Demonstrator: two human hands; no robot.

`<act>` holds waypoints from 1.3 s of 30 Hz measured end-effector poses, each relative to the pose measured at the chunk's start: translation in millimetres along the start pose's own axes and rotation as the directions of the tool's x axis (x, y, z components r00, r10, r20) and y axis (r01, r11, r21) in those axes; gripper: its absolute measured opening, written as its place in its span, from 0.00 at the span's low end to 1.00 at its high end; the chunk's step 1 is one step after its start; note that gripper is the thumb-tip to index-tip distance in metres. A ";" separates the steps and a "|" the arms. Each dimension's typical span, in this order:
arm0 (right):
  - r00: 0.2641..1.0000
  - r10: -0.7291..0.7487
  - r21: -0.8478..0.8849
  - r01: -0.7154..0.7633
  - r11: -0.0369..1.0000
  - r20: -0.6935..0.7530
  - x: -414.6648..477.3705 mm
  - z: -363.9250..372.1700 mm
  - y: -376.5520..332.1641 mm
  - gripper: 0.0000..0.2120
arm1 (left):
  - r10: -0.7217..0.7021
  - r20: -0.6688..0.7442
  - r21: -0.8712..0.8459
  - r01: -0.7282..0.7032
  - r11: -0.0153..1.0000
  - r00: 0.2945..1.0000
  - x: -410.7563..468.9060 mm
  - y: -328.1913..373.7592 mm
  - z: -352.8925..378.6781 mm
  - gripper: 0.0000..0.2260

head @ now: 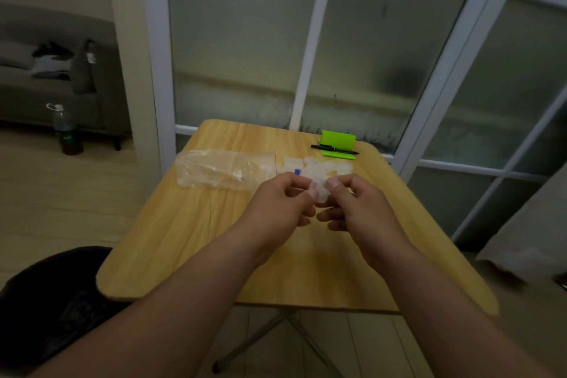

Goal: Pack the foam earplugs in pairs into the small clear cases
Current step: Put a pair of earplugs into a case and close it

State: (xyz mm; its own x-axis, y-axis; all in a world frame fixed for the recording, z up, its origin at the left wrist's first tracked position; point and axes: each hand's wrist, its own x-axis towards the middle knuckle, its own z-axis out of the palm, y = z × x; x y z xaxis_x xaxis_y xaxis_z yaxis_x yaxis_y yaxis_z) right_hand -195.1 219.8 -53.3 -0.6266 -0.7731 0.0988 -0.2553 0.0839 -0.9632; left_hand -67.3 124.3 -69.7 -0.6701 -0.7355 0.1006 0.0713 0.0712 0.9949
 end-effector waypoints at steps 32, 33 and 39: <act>0.973 0.129 0.037 -0.138 0.990 0.193 0.7 4.5 11.5 0.13 | -0.254 0.205 -0.193 0.294 0.936 0.945 -16.7 -5.1 -16.9 0.12; 0.973 0.136 0.046 -0.147 0.988 0.184 1.9 6.4 10.9 0.12 | -0.262 0.200 -0.212 0.302 0.929 0.944 -15.9 -5.1 -16.6 0.12; 0.973 0.150 0.094 -0.169 0.981 0.175 7.9 10.0 10.9 0.06 | -0.317 0.152 -0.277 0.348 0.896 0.936 -13.0 -4.3 -17.8 0.10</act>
State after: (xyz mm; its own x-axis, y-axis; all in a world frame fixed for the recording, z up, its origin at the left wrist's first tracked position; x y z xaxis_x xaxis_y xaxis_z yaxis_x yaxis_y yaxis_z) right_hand -195.5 208.4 -65.5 -0.5189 -0.8498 -0.0927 -0.0753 0.1534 -0.9853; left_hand -45.8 121.6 -75.3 -0.7624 -0.6085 -0.2200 0.0356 -0.3789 0.9247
